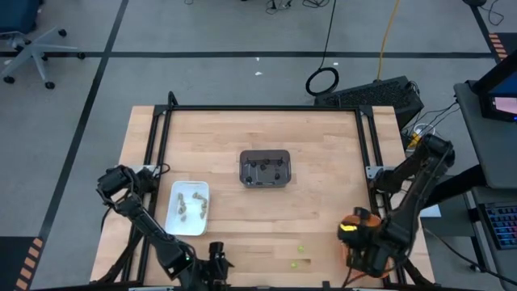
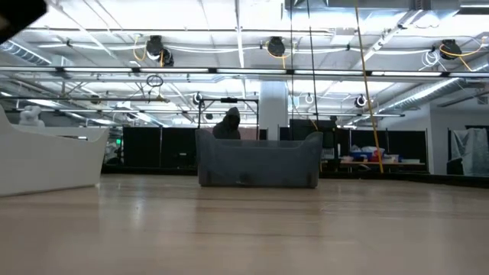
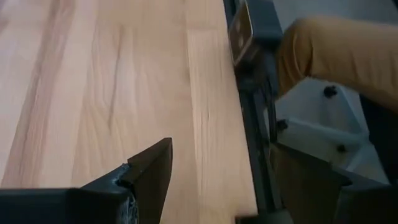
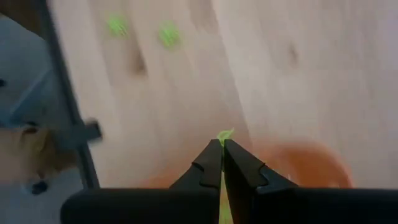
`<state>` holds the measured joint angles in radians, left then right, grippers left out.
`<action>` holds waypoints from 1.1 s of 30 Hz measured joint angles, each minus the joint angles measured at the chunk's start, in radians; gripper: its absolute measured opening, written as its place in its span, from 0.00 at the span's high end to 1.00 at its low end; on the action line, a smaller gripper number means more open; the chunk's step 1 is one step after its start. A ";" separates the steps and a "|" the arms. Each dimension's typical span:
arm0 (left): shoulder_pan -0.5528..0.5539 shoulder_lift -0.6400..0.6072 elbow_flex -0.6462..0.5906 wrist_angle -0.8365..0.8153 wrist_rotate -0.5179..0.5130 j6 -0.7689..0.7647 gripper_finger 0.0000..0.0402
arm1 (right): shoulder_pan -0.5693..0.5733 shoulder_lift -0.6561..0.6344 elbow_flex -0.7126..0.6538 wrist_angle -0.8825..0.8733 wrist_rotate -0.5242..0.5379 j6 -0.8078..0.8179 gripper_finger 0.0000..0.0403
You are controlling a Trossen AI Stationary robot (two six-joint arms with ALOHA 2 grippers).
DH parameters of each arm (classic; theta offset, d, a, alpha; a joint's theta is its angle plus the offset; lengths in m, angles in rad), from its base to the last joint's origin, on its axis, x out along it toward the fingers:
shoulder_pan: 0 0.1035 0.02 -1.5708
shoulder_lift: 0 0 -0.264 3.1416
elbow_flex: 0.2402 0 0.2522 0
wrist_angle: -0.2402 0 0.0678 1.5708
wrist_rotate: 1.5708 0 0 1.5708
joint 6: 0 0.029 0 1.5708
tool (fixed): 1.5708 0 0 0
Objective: Sort Halloween decoration
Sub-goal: Put the green spider toy into the orange bin
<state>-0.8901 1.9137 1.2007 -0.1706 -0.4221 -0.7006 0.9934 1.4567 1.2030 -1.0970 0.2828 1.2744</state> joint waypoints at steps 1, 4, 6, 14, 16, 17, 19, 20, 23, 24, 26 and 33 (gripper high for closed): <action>-0.007 0.000 0.000 -0.011 0.000 0.000 0.32 | 0.019 0.000 0.000 -0.033 -0.008 0.049 1.00; -0.027 0.000 0.000 -0.051 0.000 -0.013 0.32 | 0.072 0.008 0.000 -0.100 -0.008 0.188 1.00; -0.036 0.000 0.000 -0.089 0.000 -0.030 0.32 | 0.105 0.020 0.000 -0.128 -0.008 0.269 1.00; -0.062 0.000 0.000 -0.190 0.052 -0.080 0.32 | 0.164 0.098 -0.001 -0.217 -0.080 0.450 0.89; -0.067 0.000 0.000 -0.189 0.053 -0.080 0.32 | 0.173 0.107 -0.001 -0.218 -0.067 0.459 0.82; -0.068 0.000 0.000 -0.191 0.053 -0.080 0.32 | 0.175 0.109 -0.001 -0.221 -0.059 0.466 0.79; -0.071 0.000 0.000 -0.199 0.055 -0.081 0.32 | 0.178 0.110 -0.001 -0.222 -0.047 0.469 0.73; -0.073 0.000 0.000 -0.205 0.054 -0.081 0.32 | 0.178 0.110 -0.001 -0.222 -0.043 0.471 0.71; -0.073 0.000 0.000 -0.221 0.038 -0.081 0.32 | 0.182 0.110 -0.001 -0.220 0.014 0.477 0.65; -0.073 0.000 0.000 -0.221 0.032 -0.081 0.33 | 0.185 0.110 -0.001 -0.219 0.037 0.478 0.64; -0.066 0.000 0.000 -0.221 0.028 -0.081 0.34 | 0.191 0.110 0.000 -0.213 0.081 0.482 0.63; -0.037 0.000 -0.008 -0.240 0.024 -0.125 0.45 | 0.224 0.110 0.048 -0.213 0.223 0.469 0.65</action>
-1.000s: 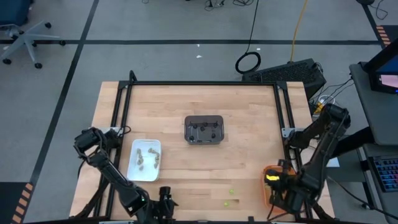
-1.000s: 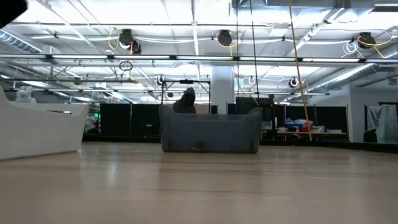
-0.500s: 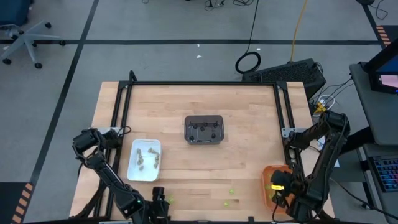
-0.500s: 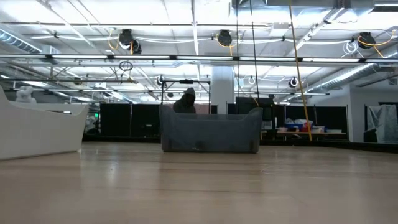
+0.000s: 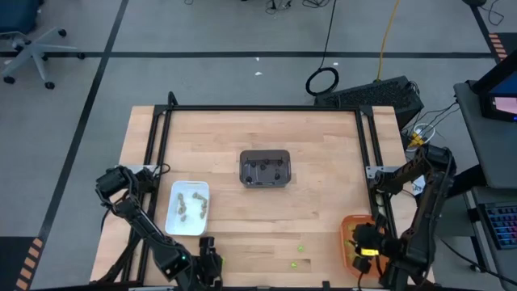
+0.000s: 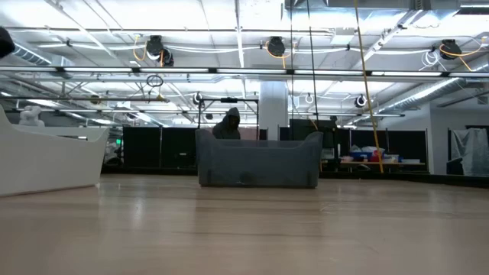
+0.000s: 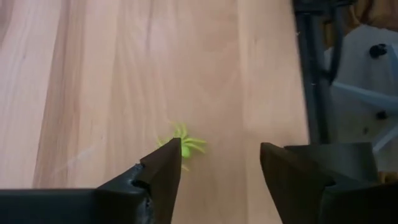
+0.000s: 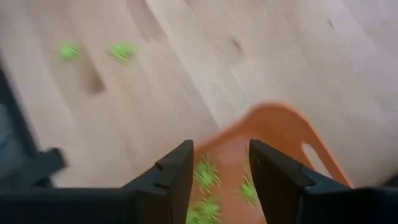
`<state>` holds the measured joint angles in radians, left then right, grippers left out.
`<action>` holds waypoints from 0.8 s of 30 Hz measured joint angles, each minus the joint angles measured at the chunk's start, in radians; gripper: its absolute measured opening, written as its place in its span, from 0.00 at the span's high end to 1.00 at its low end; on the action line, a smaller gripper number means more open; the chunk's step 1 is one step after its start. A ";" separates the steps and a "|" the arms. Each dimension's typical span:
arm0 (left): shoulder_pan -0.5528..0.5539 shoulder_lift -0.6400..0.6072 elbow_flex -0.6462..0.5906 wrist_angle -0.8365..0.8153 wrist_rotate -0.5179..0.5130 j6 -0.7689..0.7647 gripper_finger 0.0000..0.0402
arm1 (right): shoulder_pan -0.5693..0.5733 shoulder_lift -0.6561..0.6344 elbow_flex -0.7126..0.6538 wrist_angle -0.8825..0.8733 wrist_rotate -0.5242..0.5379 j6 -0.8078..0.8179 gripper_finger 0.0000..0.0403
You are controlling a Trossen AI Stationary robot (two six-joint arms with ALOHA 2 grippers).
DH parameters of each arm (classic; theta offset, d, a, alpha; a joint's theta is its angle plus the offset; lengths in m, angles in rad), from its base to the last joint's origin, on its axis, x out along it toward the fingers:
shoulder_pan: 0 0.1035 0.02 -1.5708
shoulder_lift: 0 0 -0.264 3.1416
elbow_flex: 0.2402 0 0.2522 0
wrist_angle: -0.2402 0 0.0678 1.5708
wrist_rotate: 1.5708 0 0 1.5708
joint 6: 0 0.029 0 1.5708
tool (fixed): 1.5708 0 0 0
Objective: Sort Halloween decoration
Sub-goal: Put the green spider toy into the orange bin
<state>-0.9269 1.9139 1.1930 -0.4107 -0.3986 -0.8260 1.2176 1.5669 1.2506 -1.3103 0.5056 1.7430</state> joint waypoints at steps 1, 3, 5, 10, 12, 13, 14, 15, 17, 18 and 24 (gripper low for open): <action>0.003 0.000 -0.008 0.000 0.000 -0.008 0.46 | 0.005 0.000 0.010 0.002 0.029 -0.010 0.65; 0.005 0.000 -0.024 -0.001 0.000 -0.034 0.49 | 0.015 0.000 0.026 0.011 0.091 -0.043 0.65; 0.005 0.000 -0.039 -0.001 0.000 -0.060 0.51 | 0.023 0.000 0.035 0.040 0.162 -0.093 0.65; 0.005 0.002 -0.043 0.002 -0.002 -0.086 0.55 | 0.024 0.002 0.036 0.150 0.311 -0.258 0.65; 0.007 0.004 -0.043 0.000 -0.010 -0.087 0.57 | 0.022 0.003 0.036 0.195 0.363 -0.322 0.65; 0.010 0.008 -0.043 0.003 -0.012 -0.087 0.58 | 0.020 0.003 0.036 0.222 0.388 -0.356 0.65; 0.013 0.013 -0.043 0.004 -0.012 -0.087 0.59 | 0.019 0.003 0.036 0.248 0.412 -0.390 0.65; 0.016 0.018 -0.043 0.004 -0.012 -0.086 0.60 | 0.019 0.003 0.036 0.277 0.433 -0.426 0.65; 0.026 0.031 -0.043 0.008 -0.008 -0.087 0.62 | 0.019 0.003 0.036 0.328 0.463 -0.495 0.65; 0.030 0.037 -0.043 0.012 0.000 -0.088 0.62 | 0.019 0.003 0.036 0.352 0.472 -0.524 0.65; 0.040 0.056 -0.038 0.013 0.014 -0.109 0.72 | 0.019 0.003 0.036 0.451 0.493 -0.625 0.65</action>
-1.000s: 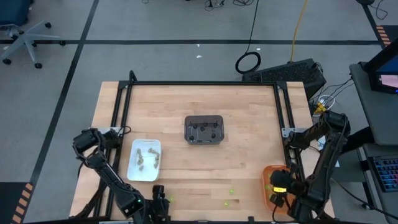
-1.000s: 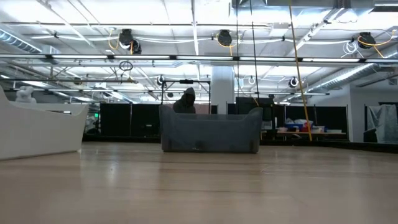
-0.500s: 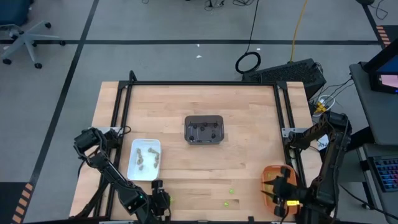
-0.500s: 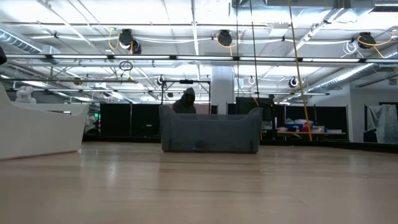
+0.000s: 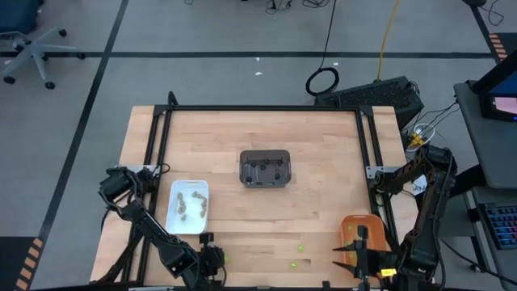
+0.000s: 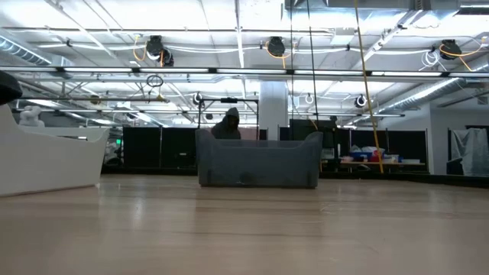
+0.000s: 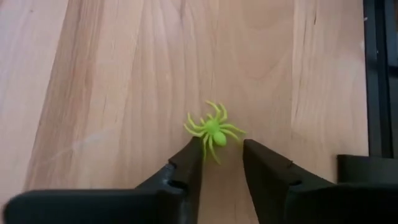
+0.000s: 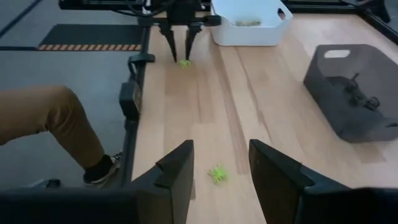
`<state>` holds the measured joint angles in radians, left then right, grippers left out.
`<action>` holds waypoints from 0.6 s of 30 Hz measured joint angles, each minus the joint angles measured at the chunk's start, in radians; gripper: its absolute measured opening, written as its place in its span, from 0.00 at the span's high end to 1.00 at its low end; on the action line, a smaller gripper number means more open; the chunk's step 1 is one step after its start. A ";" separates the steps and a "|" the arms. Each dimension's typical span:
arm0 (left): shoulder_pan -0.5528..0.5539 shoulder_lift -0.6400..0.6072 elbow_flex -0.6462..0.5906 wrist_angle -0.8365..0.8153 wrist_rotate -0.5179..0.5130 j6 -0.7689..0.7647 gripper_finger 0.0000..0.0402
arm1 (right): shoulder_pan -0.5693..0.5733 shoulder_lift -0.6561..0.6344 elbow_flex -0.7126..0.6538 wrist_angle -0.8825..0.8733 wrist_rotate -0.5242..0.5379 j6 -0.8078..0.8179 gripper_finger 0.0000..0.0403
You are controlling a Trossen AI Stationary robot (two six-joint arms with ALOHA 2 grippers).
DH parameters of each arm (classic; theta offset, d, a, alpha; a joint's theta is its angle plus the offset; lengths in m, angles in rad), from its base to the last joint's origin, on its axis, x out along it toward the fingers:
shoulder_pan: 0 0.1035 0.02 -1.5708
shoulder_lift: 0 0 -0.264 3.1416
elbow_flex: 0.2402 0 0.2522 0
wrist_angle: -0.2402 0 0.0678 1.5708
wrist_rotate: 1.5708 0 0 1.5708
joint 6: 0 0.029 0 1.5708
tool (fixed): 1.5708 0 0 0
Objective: Sort Halloween decoration
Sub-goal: Put the green spider toy into the orange bin
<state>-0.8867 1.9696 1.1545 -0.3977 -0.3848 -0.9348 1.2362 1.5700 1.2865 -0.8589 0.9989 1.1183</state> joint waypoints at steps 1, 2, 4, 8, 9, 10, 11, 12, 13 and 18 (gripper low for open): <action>0.000 0.001 0.000 0.000 -0.002 0.000 0.75 | 0.000 0.000 0.000 0.012 0.000 -0.009 0.65; 0.000 0.001 0.000 0.000 -0.006 0.000 0.78 | 0.000 0.002 0.000 0.024 0.000 -0.020 0.65; -0.001 0.002 -0.001 0.004 -0.022 0.004 0.86 | 0.000 0.012 0.000 0.046 0.018 -0.039 0.65; -0.001 0.004 -0.002 0.008 -0.054 0.030 0.98 | -0.002 0.052 0.000 0.084 0.058 -0.074 0.65; 0.000 0.005 -0.002 0.007 -0.070 0.033 0.98 | -0.003 0.065 0.000 0.095 0.069 -0.086 0.65; 0.001 0.006 0.001 0.002 -0.082 0.043 0.98 | -0.005 0.080 0.000 0.107 0.075 -0.094 0.65; 0.001 0.008 0.008 -0.002 -0.089 0.056 0.98 | -0.007 0.094 0.000 0.121 0.076 -0.103 0.65; 0.002 0.009 0.015 -0.005 -0.098 0.068 0.99 | -0.010 0.108 0.000 0.137 0.077 -0.115 0.65; 0.003 0.011 0.023 -0.010 -0.114 0.080 0.99 | -0.014 0.121 0.000 0.155 0.077 -0.128 0.65; 0.008 0.010 0.054 -0.006 -0.149 0.104 1.00 | -0.044 0.167 -0.001 0.253 0.078 -0.182 0.65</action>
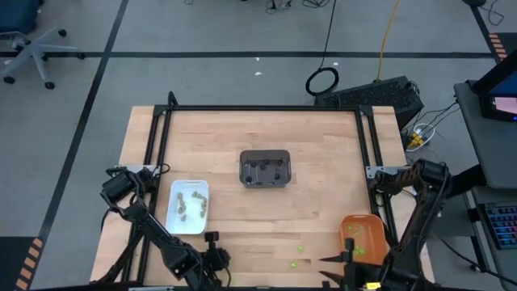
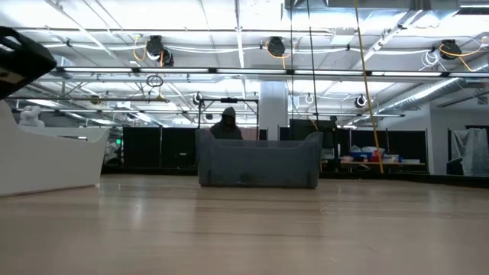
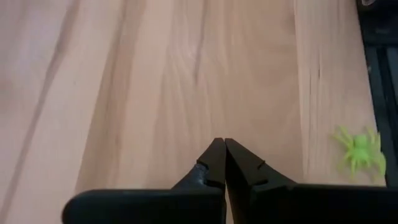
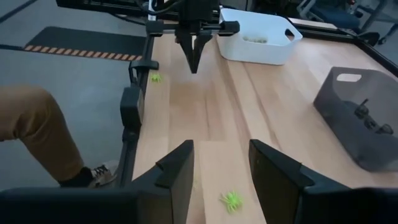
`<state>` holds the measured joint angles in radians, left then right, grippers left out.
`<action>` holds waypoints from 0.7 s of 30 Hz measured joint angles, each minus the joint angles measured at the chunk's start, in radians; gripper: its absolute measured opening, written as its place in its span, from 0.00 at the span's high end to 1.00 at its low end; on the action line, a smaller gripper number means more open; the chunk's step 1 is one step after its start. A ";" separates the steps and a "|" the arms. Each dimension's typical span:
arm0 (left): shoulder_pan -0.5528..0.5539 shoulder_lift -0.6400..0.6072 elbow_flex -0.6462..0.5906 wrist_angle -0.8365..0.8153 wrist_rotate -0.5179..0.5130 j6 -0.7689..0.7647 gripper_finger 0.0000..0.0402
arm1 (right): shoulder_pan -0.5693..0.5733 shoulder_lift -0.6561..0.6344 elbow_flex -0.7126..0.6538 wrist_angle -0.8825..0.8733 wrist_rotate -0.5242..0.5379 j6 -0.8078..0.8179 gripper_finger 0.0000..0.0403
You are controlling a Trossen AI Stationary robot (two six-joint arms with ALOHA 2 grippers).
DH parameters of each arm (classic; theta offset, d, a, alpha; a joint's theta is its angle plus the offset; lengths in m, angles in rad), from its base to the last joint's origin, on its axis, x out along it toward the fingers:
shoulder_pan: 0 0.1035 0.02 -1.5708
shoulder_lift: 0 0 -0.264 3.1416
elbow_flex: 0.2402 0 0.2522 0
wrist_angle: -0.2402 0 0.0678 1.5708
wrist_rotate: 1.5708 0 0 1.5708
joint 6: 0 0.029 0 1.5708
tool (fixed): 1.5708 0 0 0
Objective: Sort Halloween decoration
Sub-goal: Put the green spider toy into the orange bin
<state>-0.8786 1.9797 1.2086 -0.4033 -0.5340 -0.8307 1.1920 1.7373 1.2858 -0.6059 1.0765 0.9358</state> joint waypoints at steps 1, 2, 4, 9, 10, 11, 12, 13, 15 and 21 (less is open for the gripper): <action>0.001 0.000 0.000 -0.003 0.002 0.001 1.00 | -0.006 0.008 0.000 0.016 -0.001 -0.012 0.65; 0.001 0.000 0.001 -0.006 0.011 0.001 1.00 | -0.011 0.014 0.000 0.030 -0.002 -0.021 0.65; 0.001 0.000 0.008 -0.002 0.039 0.000 1.00 | -0.022 0.022 0.000 0.054 -0.002 -0.041 0.65; -0.029 0.000 0.038 0.036 0.105 0.001 0.99 | -0.041 0.024 0.000 0.076 -0.003 -0.056 0.65; -0.039 0.000 0.043 0.059 0.109 0.009 0.99 | -0.042 0.024 0.000 0.080 -0.003 -0.064 0.65; -0.047 -0.001 0.045 0.083 0.112 0.024 0.97 | -0.046 0.024 0.000 0.082 -0.003 -0.071 0.65; -0.056 -0.001 0.046 0.110 0.111 0.037 0.95 | -0.048 0.024 0.000 0.084 -0.003 -0.077 0.65; -0.064 -0.002 0.046 0.135 0.111 0.049 0.92 | -0.051 0.024 0.000 0.084 -0.003 -0.082 0.65; -0.076 -0.002 0.047 0.160 0.099 0.052 0.85 | -0.058 0.024 0.000 0.086 -0.003 -0.088 0.65; -0.085 0.001 0.047 0.180 0.064 0.053 0.60 | -0.076 0.024 0.000 0.092 -0.003 -0.118 0.65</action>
<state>-0.9641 1.9811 1.2552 -0.2233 -0.4697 -0.7780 1.1161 1.7615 1.2854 -0.5142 1.0733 0.8176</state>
